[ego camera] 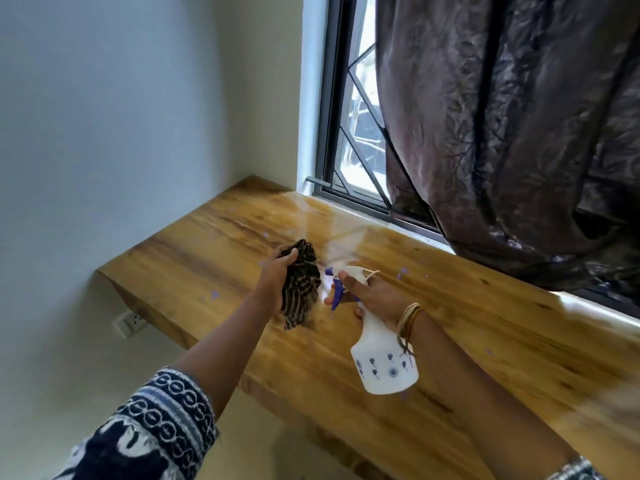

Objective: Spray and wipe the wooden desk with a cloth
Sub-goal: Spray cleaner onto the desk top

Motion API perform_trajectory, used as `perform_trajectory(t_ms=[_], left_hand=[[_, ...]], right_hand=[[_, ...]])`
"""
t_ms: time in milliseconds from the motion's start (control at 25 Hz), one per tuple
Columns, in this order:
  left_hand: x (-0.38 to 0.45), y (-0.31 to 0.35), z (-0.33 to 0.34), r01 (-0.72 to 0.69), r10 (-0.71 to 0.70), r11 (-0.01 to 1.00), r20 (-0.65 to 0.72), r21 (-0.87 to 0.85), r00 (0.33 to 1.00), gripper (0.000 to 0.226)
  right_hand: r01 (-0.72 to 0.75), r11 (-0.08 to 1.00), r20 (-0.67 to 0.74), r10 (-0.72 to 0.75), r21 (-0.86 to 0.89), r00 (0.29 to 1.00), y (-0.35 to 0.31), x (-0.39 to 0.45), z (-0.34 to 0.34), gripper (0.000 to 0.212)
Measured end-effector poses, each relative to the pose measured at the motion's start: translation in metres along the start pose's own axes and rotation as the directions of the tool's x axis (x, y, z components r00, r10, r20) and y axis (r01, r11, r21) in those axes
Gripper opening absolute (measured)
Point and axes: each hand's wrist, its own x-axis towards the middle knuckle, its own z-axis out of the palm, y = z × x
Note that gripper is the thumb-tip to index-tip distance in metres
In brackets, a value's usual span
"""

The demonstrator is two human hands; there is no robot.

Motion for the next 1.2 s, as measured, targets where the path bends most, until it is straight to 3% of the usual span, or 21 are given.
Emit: perform_trajectory(t_ms=[200, 320, 560, 680, 840, 1040, 1200], left_hand=[[0.044, 0.004, -0.007, 0.031, -0.031, 0.999, 0.0, -0.013, 1.0, 0.024], [0.063, 0.013, -0.011, 0.059, -0.058, 0.998, 0.009, -0.005, 0.998, 0.02], [0.092, 0.021, -0.019, 0.08, -0.08, 0.997, 0.081, 0.009, 0.993, 0.017], [0.099, 0.021, -0.019, 0.081, -0.081, 0.997, 0.101, 0.005, 0.992, 0.021], [0.099, 0.025, -0.017, 0.094, -0.093, 0.996, 0.125, -0.005, 0.988, 0.027], [0.095, 0.028, -0.013, 0.106, -0.105, 0.994, 0.135, -0.004, 0.985, 0.023], [0.089, 0.03, -0.009, 0.106, -0.103, 0.994, 0.146, -0.01, 0.984, 0.016]], right_hand=[[0.011, 0.992, -0.085, -0.021, -0.124, 0.996, -0.001, 0.05, 0.0, 0.022], [-0.049, 0.991, -0.188, 0.025, -0.126, 0.982, 0.007, 0.081, 0.0, 0.037], [-0.048, 0.999, -0.106, 0.049, 0.008, 0.993, -0.003, 0.098, -0.008, 0.032], [-0.058, 0.998, -0.127, 0.055, -0.024, 0.99, -0.004, 0.104, -0.009, 0.037], [-0.044, 0.999, -0.11, 0.045, 0.012, 0.993, -0.01, 0.097, -0.008, 0.023], [-0.062, 0.998, -0.082, 0.06, -0.02, 0.995, -0.011, 0.09, -0.018, 0.035], [-0.072, 0.997, -0.18, 0.065, -0.033, 0.982, -0.007, 0.093, -0.016, 0.039]])
